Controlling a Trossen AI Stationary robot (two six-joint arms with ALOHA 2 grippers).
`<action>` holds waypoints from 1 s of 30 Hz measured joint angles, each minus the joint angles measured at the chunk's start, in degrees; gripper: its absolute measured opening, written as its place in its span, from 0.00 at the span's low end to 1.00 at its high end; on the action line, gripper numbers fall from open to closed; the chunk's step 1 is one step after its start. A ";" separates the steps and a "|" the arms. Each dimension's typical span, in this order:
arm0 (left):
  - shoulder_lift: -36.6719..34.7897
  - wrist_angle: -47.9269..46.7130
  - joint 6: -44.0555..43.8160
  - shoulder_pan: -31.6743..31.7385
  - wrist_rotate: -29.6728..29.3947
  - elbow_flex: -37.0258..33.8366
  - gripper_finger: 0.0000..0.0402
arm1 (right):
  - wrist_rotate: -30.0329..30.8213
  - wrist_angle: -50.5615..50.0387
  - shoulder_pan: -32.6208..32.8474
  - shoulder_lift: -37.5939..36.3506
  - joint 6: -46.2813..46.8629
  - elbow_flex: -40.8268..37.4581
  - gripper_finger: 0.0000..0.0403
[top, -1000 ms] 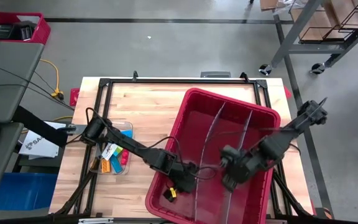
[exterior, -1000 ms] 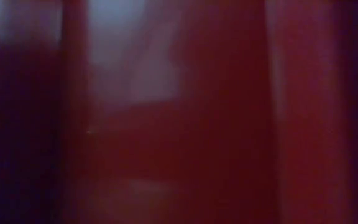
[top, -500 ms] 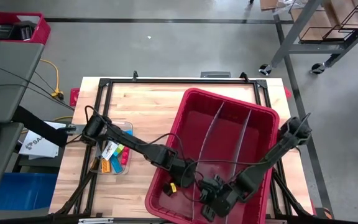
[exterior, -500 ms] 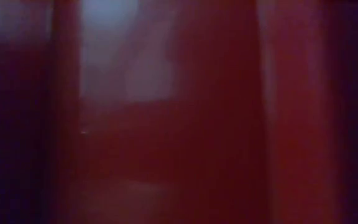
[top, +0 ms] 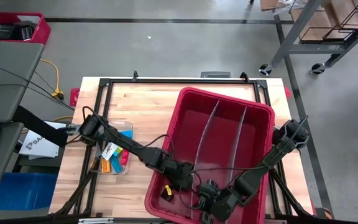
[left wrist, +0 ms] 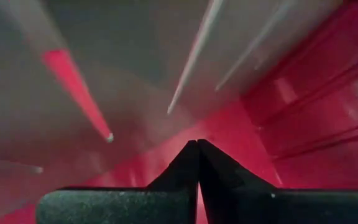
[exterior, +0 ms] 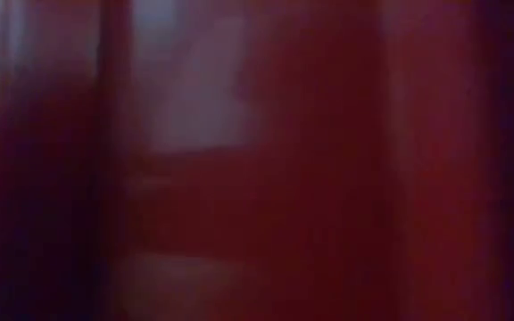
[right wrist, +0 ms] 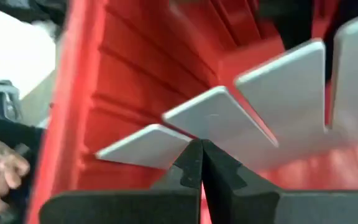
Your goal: Sort Items/Unsort Items
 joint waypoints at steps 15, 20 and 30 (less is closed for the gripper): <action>-3.54 -1.36 6.73 -0.26 1.92 -0.42 0.00 | -3.18 -3.47 -0.25 0.03 -4.37 3.83 0.00; -6.97 -8.29 11.07 0.12 0.82 -0.24 0.00 | -4.00 -14.30 0.14 -0.02 -7.75 11.02 0.00; -17.01 -15.44 11.18 6.70 -7.16 -0.22 0.00 | -3.65 -39.73 -0.04 -0.02 -10.67 24.98 0.00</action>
